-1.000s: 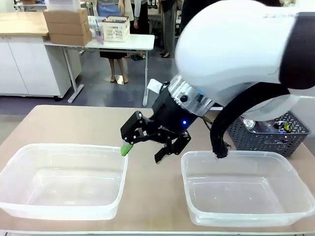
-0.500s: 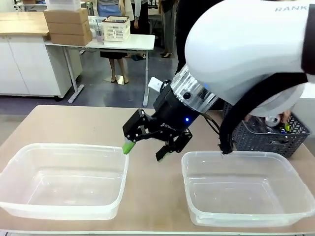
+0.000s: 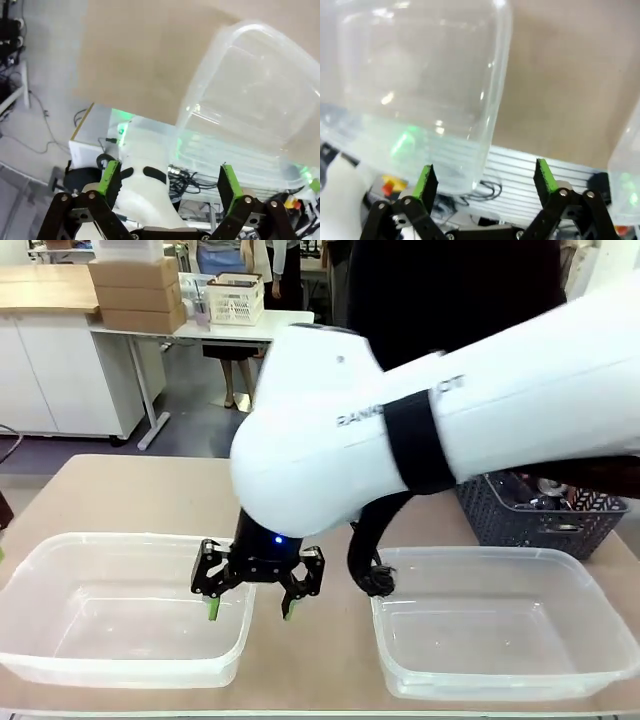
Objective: Sort the waste into each basket.
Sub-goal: Pick up the Organizing box on the left side of the table and lift it.
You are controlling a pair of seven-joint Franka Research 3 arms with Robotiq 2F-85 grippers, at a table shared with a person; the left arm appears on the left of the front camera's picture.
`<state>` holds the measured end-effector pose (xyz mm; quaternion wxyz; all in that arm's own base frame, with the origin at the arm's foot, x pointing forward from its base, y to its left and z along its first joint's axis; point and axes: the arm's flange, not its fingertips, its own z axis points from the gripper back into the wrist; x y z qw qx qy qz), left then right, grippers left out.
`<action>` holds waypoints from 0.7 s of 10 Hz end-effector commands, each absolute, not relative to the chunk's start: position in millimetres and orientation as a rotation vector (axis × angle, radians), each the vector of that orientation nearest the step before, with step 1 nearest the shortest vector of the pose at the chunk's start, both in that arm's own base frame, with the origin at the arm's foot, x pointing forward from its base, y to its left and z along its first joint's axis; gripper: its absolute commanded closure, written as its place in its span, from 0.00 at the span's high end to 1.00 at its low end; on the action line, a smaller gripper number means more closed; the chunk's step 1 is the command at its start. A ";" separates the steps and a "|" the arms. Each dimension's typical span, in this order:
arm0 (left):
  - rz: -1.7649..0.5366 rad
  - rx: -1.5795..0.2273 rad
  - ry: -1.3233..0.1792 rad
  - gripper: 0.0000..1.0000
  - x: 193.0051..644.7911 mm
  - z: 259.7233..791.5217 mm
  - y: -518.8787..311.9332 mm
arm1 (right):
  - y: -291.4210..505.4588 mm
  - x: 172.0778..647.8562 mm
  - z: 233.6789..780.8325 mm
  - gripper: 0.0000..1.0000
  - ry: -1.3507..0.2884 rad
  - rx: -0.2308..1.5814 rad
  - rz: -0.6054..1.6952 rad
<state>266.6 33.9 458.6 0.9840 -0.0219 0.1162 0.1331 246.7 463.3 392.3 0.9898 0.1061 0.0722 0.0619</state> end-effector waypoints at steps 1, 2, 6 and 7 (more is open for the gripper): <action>0.101 -0.056 0.295 1.00 213.0 353.0 29.3 | 506.5 267.9 382.9 1.00 0.125 0.130 0.020; -0.071 -0.069 0.345 1.00 210.9 334.5 23.6 | 513.9 271.9 377.2 1.00 0.114 0.115 -0.015; -0.095 -0.048 0.406 1.00 296.2 396.6 17.6 | 490.6 272.5 368.4 1.00 0.124 0.129 0.005; -0.095 -0.048 0.406 1.00 296.2 396.6 17.6 | 490.6 272.5 368.4 1.00 0.124 0.129 0.005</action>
